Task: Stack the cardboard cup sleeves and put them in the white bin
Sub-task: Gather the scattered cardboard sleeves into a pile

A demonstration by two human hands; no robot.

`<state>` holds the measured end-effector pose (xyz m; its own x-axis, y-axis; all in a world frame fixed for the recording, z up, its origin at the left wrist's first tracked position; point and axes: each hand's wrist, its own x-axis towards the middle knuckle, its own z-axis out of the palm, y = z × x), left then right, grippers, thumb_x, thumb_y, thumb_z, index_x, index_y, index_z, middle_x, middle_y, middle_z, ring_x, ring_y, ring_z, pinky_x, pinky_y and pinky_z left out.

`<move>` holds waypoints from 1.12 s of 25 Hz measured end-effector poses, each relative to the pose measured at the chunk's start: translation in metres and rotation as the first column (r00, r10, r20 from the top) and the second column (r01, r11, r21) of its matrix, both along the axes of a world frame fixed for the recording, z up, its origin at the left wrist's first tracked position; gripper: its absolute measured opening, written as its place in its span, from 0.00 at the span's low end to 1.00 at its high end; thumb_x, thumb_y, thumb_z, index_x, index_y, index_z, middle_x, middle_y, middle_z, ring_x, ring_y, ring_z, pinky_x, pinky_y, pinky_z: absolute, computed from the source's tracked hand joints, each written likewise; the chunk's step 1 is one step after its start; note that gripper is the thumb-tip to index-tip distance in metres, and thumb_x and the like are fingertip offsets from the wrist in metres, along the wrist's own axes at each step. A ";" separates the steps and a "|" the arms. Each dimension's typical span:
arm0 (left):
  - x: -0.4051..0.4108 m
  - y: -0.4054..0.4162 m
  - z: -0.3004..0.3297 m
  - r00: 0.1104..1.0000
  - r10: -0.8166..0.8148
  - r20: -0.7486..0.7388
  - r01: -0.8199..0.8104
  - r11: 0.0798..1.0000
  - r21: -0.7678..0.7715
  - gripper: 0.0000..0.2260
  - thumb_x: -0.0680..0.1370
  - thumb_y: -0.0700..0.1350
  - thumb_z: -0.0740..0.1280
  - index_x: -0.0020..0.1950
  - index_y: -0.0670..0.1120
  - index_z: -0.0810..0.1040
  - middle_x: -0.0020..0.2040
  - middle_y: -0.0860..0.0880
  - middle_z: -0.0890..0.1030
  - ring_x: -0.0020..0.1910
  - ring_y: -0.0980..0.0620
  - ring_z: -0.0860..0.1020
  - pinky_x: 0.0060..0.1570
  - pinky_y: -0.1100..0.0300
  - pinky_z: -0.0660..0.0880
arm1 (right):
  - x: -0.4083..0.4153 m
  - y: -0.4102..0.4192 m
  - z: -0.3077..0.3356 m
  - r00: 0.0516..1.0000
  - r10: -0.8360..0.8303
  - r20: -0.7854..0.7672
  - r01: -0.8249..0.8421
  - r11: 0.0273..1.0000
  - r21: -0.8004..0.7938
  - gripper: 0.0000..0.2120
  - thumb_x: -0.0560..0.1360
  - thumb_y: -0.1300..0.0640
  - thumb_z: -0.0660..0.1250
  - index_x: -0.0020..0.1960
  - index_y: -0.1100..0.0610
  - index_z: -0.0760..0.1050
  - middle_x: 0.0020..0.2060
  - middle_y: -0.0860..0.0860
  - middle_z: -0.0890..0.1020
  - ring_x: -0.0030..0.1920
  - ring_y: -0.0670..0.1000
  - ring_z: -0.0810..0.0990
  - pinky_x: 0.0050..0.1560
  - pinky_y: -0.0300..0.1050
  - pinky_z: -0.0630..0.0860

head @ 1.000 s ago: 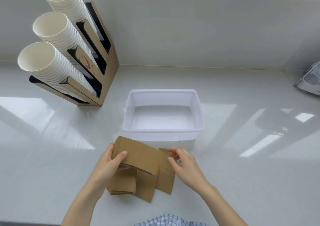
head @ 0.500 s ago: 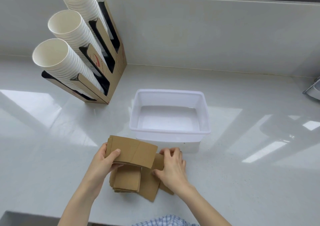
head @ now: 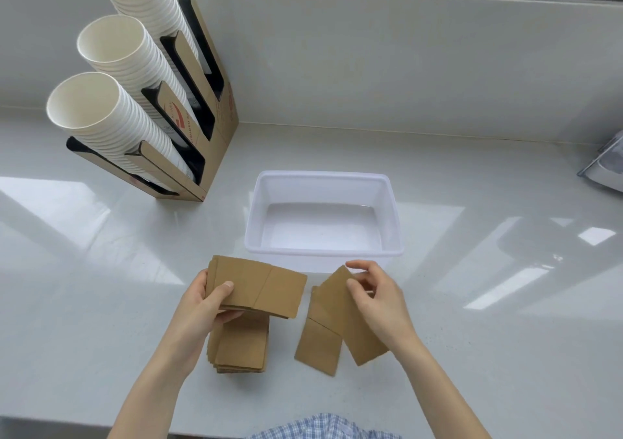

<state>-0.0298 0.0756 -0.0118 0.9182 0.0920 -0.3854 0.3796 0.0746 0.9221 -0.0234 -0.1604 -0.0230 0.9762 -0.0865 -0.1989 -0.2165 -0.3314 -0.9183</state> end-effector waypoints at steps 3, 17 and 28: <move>0.002 -0.006 -0.002 1.000 -0.020 -0.017 0.020 1.000 -0.001 0.08 0.78 0.39 0.58 0.54 0.48 0.71 0.52 0.47 0.78 0.51 0.50 0.77 0.45 0.58 0.77 | 0.005 -0.007 0.014 0.998 0.016 0.055 -0.014 0.999 -0.040 0.11 0.77 0.60 0.57 0.51 0.48 0.75 0.36 0.48 0.78 0.35 0.49 0.73 0.34 0.28 0.69; -0.008 -0.058 -0.002 0.960 -0.276 -0.050 0.271 0.959 -0.079 0.09 0.79 0.43 0.55 0.55 0.49 0.73 0.48 0.47 0.79 0.47 0.50 0.79 0.39 0.60 0.80 | 0.009 0.034 0.016 0.951 0.261 0.164 -0.227 0.953 -0.200 0.11 0.73 0.59 0.64 0.55 0.52 0.77 0.42 0.43 0.72 0.42 0.34 0.71 0.44 0.19 0.66; -0.008 -0.046 -0.007 0.986 -0.164 -0.007 0.164 0.982 0.090 0.11 0.77 0.40 0.60 0.59 0.48 0.69 0.49 0.51 0.78 0.46 0.56 0.79 0.36 0.68 0.79 | 0.003 0.015 0.000 0.974 0.212 0.084 -0.188 0.954 -0.233 0.10 0.77 0.58 0.59 0.55 0.53 0.76 0.49 0.48 0.77 0.47 0.41 0.75 0.45 0.26 0.69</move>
